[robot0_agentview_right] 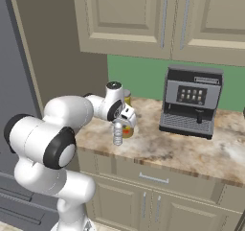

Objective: Place the drinks on the dining counter in a tight cluster.

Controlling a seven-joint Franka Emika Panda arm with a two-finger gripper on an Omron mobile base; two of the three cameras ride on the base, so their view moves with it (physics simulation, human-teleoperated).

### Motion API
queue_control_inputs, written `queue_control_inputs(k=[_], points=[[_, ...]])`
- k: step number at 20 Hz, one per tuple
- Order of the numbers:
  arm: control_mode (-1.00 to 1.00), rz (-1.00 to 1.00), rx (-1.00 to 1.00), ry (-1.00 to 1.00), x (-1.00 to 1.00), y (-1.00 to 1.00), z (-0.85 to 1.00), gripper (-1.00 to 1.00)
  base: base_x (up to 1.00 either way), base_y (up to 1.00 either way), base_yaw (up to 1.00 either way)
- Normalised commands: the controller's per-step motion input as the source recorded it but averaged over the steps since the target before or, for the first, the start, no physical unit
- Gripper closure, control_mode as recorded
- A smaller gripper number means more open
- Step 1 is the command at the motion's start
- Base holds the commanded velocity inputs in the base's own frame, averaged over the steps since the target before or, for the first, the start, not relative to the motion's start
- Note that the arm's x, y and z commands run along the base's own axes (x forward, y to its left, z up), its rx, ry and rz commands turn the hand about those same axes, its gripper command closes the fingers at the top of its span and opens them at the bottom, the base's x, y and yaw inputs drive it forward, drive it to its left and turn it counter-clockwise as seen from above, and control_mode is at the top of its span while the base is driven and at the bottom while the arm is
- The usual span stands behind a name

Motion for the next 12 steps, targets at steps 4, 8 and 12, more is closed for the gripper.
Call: queue_control_inputs(k=[4, 8, 12], points=[[-1.00, 0.00, 0.00, 0.00, 0.00, 0.00, 0.00, 1.00, 0.00, 0.00, 0.00], [-1.00, 0.00, 0.00, 0.00, 0.00, 0.00, 0.00, 1.00, 0.00, 0.00, 0.00], [-1.00, 0.00, 0.00, -0.04, -0.58, 0.00, 0.19, 1.00, 0.00, 0.00, 0.00]])
